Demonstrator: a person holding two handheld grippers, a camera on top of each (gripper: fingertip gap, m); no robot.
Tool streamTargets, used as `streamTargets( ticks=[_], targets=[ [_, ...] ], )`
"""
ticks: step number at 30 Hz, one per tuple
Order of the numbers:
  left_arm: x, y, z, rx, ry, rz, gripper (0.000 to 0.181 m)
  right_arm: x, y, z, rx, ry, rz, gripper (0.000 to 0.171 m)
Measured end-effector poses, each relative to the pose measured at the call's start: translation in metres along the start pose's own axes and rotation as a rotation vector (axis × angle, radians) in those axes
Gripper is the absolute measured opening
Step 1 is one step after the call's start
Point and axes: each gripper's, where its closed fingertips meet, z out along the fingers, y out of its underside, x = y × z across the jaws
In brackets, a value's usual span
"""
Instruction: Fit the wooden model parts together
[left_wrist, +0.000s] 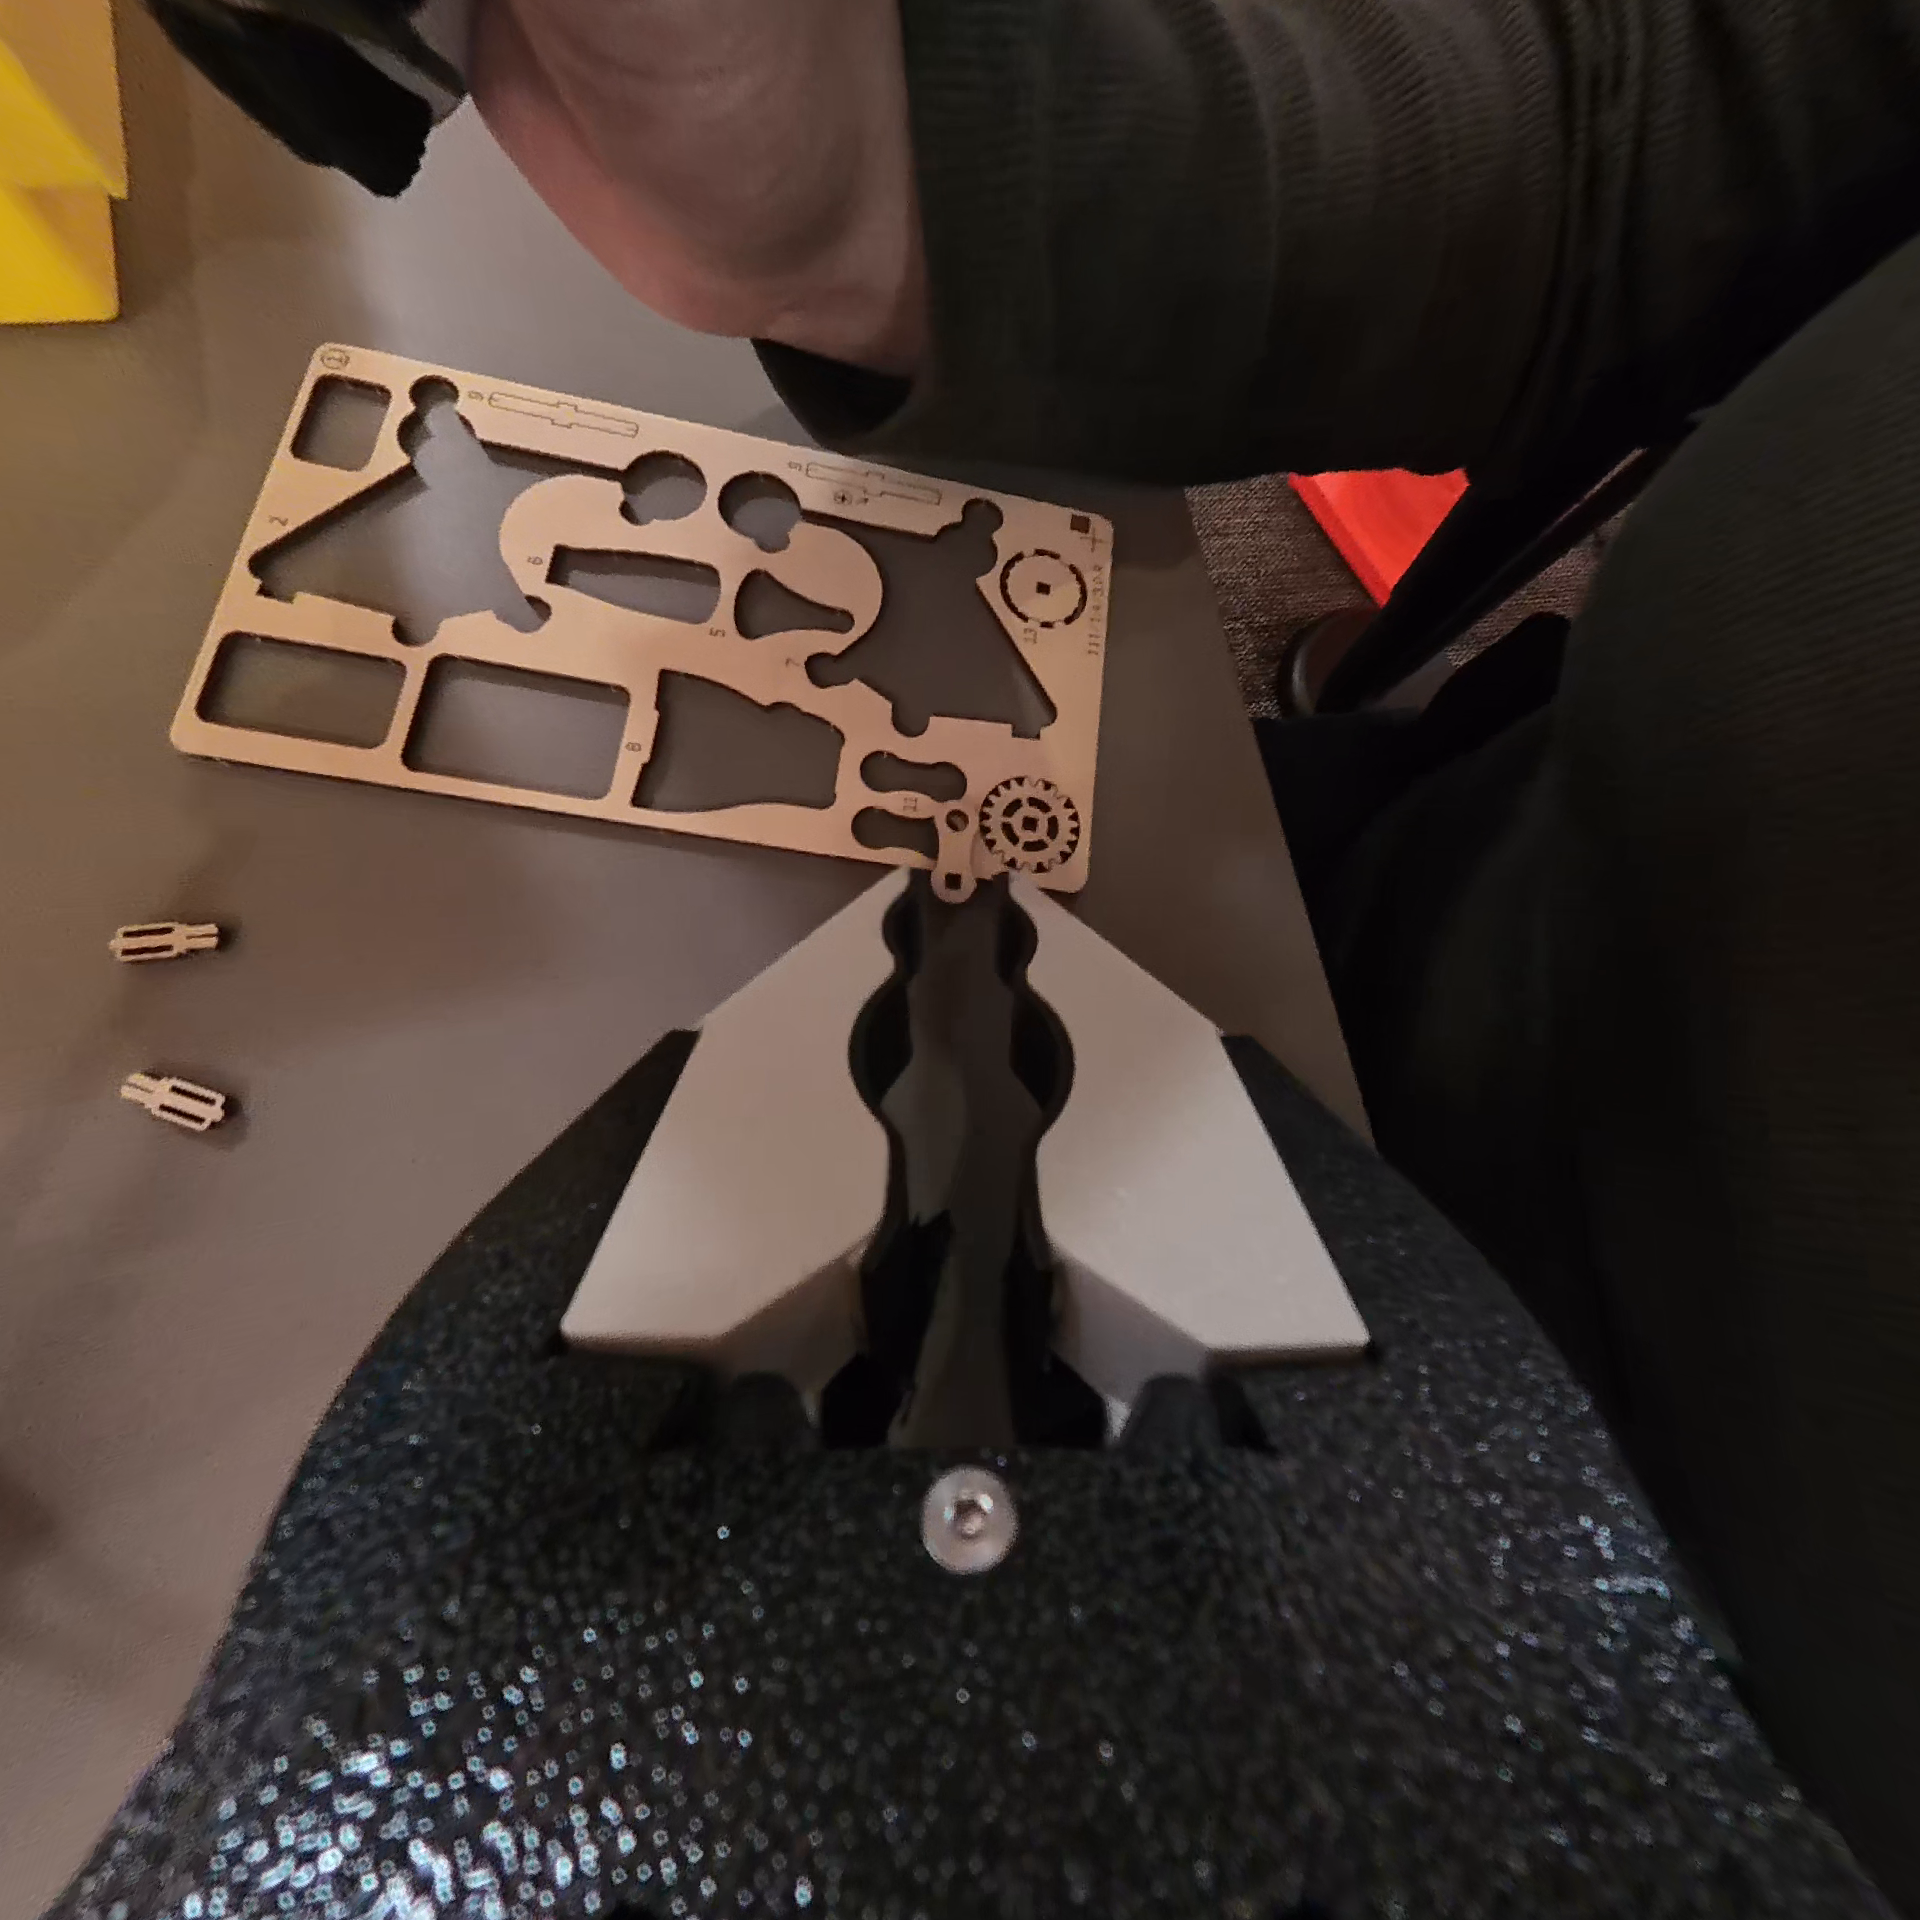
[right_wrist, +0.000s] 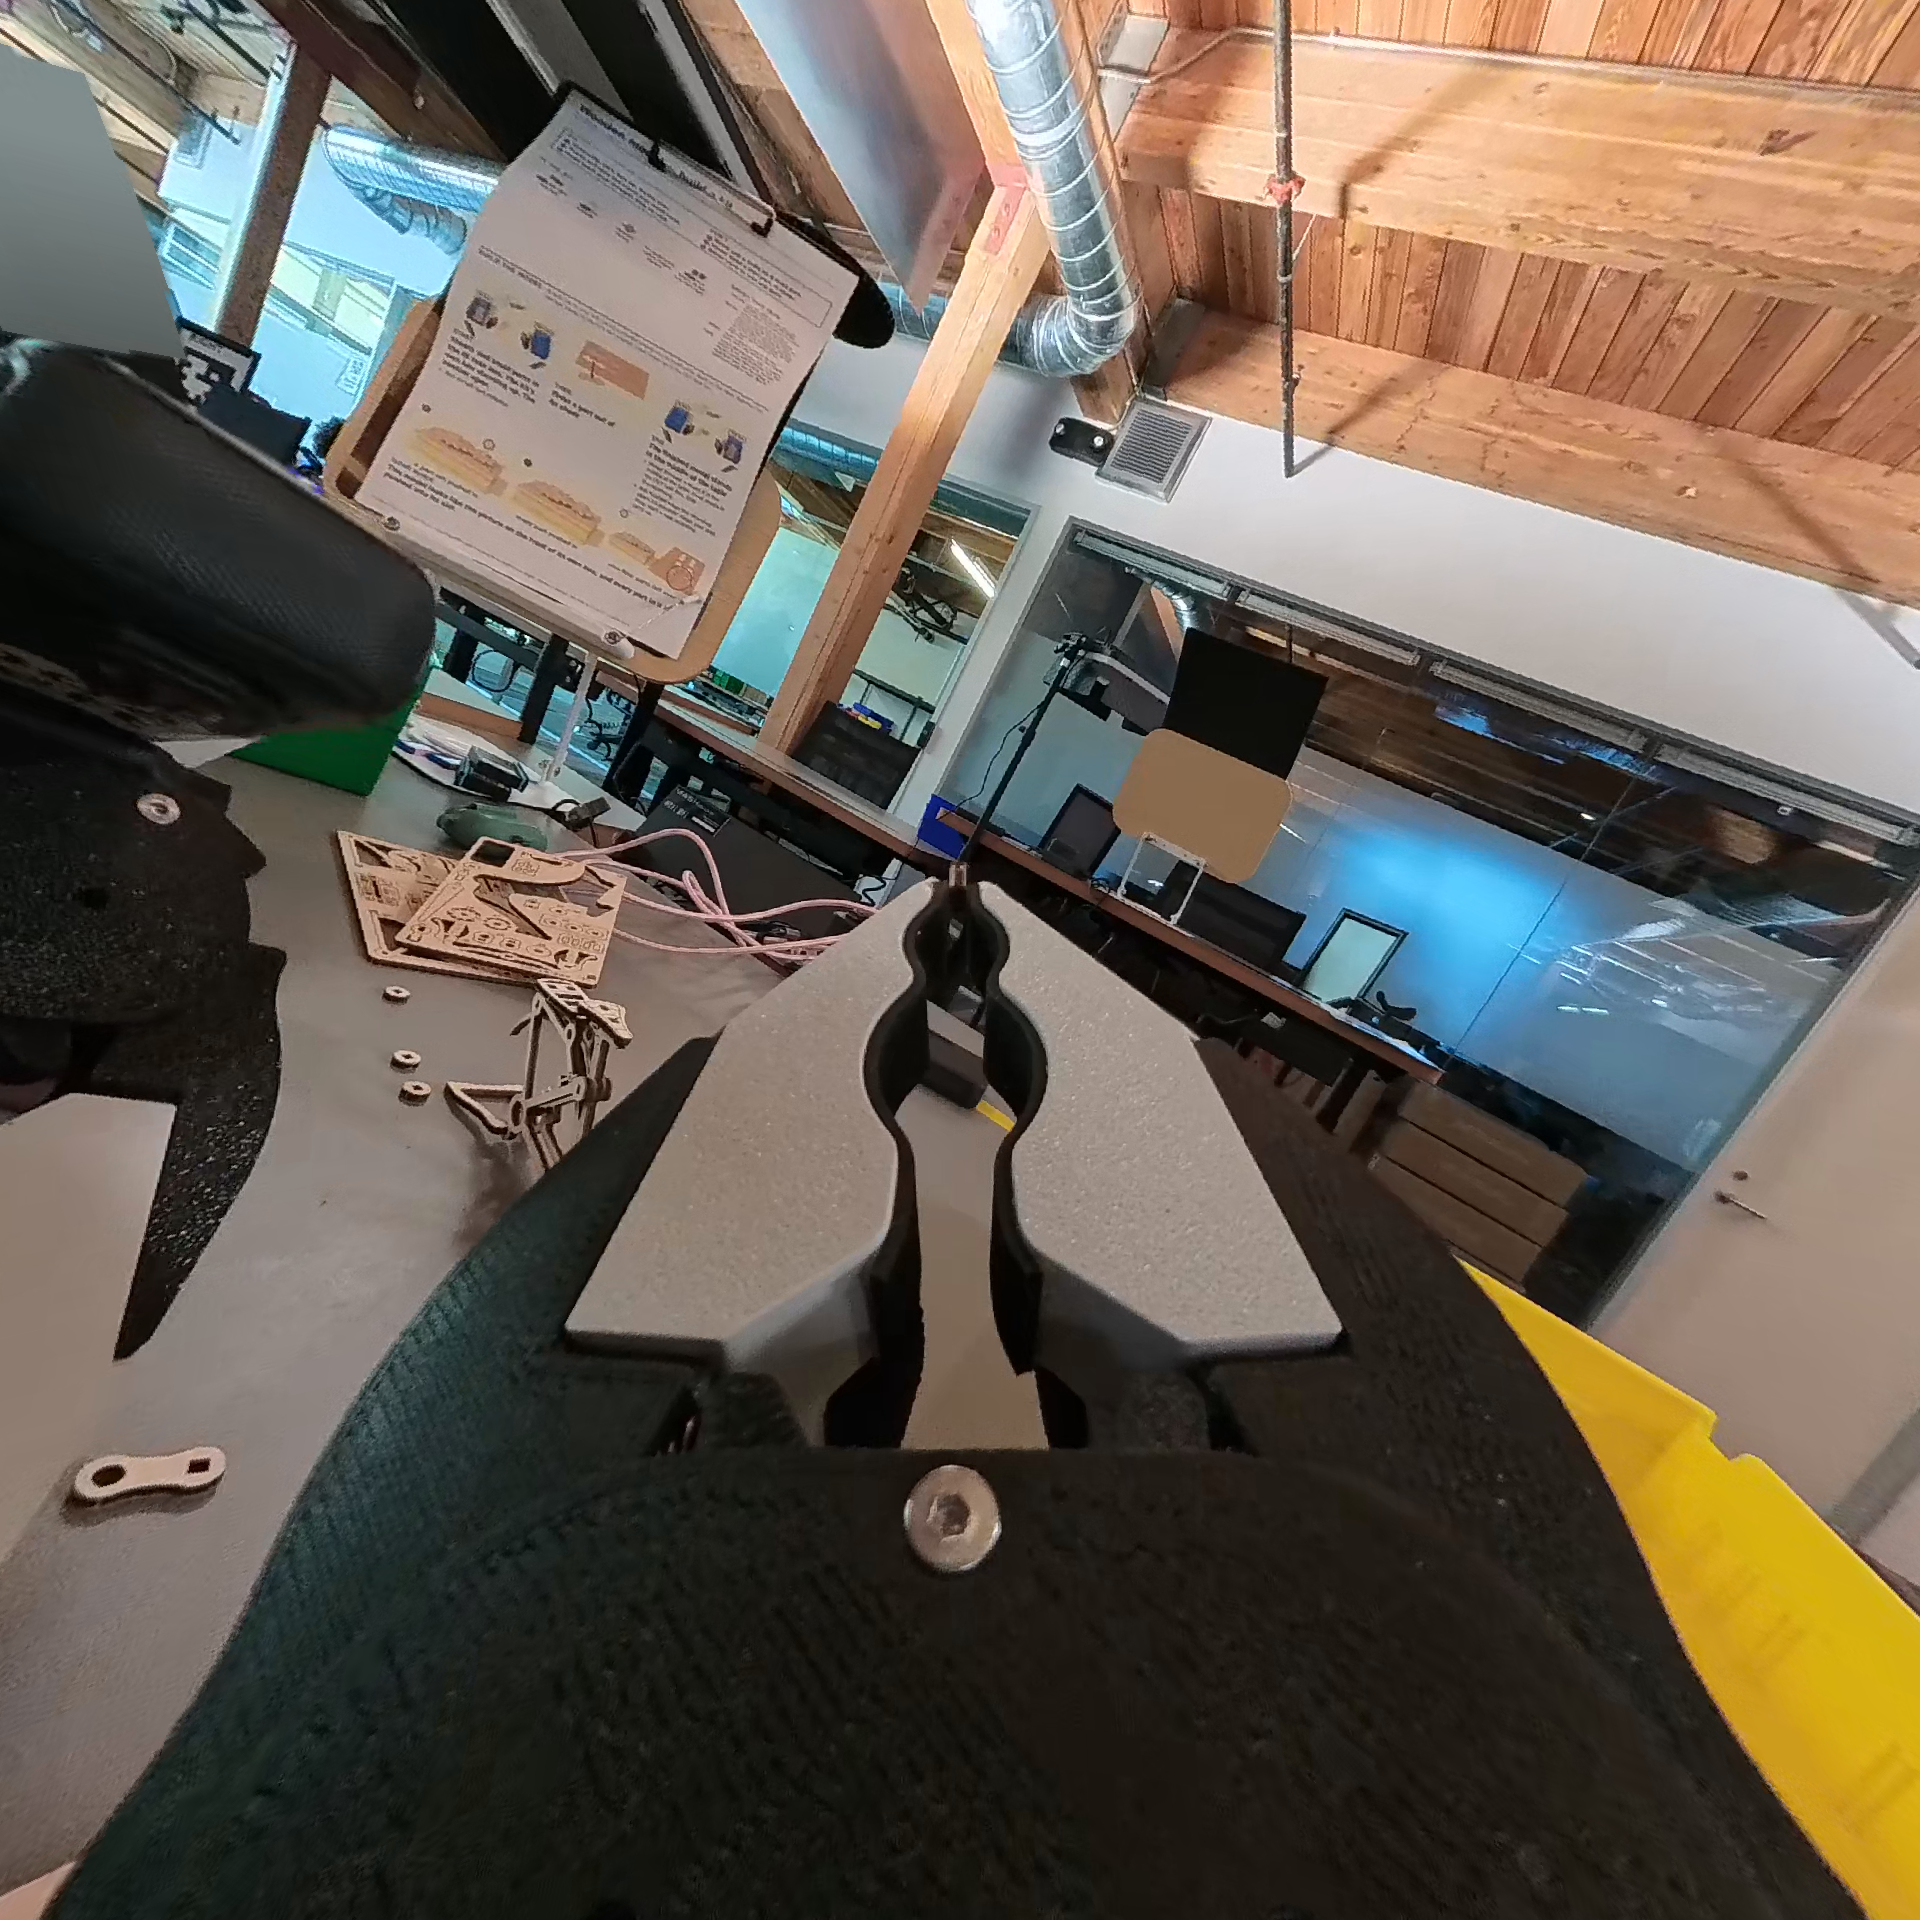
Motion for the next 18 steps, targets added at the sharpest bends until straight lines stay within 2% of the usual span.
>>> streamTargets(
  ticks=[6,12,15,18],
  targets=[
    [0.003,0.003,0.0,-0.007,0.031,-0.001,0.0,0.0,0.0,0.0,-0.001,-0.003,0.006,0.0],
    [0.001,0.007,-0.005,-0.026,0.028,-0.017,0.0,-0.001,0.001,0.0,-0.003,-0.007,0.011,0.0],
    [0.003,0.007,-0.008,-0.025,0.049,-0.007,0.011,0.0,0.001,0.0,-0.004,-0.007,0.013,0.001],
    [0.023,0.004,-0.012,-0.009,0.142,0.101,0.025,0.0,0.001,0.0,-0.002,-0.008,0.013,0.001]
  ],
)
